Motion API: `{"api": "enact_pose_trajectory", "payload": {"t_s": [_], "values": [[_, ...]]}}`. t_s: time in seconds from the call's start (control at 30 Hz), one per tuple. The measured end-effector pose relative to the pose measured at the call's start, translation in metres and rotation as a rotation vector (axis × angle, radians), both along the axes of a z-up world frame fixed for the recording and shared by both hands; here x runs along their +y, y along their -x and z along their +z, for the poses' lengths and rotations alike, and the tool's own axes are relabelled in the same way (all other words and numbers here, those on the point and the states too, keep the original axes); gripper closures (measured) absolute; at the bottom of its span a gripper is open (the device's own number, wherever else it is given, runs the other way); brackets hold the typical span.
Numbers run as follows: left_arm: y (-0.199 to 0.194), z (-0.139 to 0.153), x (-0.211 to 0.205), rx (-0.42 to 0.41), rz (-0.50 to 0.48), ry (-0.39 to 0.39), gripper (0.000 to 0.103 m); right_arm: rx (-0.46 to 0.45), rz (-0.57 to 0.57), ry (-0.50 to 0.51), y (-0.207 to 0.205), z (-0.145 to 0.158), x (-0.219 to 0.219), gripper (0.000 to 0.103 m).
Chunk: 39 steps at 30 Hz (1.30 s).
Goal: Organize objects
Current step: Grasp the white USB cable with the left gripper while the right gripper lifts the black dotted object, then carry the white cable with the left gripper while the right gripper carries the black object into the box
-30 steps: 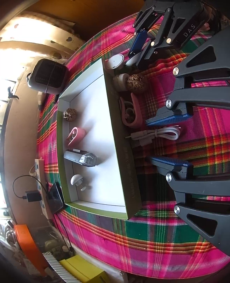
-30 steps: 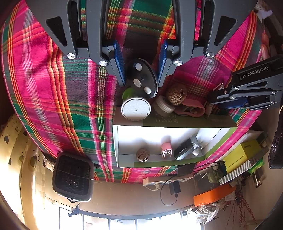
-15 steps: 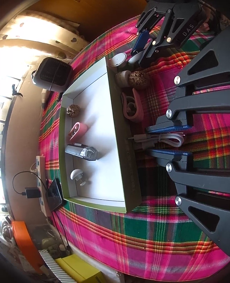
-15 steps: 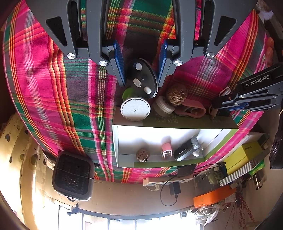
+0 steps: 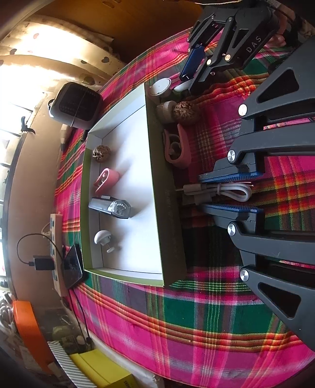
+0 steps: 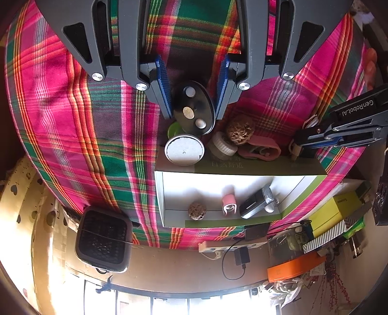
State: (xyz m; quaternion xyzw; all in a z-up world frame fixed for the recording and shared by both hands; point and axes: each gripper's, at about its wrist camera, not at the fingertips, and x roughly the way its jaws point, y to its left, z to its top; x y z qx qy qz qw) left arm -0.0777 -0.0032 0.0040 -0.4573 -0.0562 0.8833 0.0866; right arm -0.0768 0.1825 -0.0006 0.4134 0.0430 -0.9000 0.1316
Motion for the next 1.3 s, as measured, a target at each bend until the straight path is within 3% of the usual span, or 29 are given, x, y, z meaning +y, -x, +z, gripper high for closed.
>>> {"api": "enact_pose_trajectory", "payload": {"t_s": [0.43,0.77,1.3], "values": [[-0.008,0.0,-0.002,0.005,-0.018,0.0,0.088,0.01,-0.012,0.008,-0.006,0.002,0.001,0.071],[-0.007,-0.001,-0.002,0.007,-0.022,-0.007,0.088,0.0,-0.046,-0.024,0.007,-0.001,-0.001,0.065],[-0.007,-0.001,-0.001,0.009,-0.03,-0.009,0.088,-0.011,-0.046,-0.005,0.005,-0.001,0.0,0.067]]}}
